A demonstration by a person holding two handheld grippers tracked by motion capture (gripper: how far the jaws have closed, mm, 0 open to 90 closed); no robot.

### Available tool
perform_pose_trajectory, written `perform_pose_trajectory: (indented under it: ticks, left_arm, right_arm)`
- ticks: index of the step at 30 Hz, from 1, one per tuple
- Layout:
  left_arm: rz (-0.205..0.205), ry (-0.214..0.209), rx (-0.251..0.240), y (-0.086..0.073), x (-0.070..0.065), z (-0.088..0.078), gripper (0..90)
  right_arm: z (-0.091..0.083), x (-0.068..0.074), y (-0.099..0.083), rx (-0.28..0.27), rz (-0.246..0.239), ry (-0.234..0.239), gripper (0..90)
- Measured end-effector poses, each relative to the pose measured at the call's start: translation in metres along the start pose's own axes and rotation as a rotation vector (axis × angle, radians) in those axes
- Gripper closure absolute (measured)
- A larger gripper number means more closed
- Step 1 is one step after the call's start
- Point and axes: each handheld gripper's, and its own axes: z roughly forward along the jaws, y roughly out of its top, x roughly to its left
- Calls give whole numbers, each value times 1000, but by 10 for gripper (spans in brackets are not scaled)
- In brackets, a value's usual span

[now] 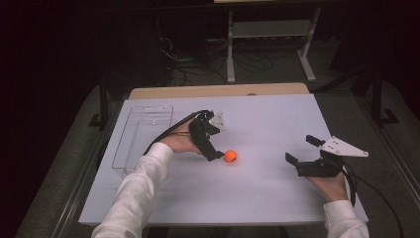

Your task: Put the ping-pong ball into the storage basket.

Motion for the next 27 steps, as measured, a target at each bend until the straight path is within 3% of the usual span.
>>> perform_pose_trajectory:
  ticks: [27]
  left_arm:
    - [40,-56,57,5,-3,35,0]
  right_arm:
    - [0,2,0,12,-11,4,0]
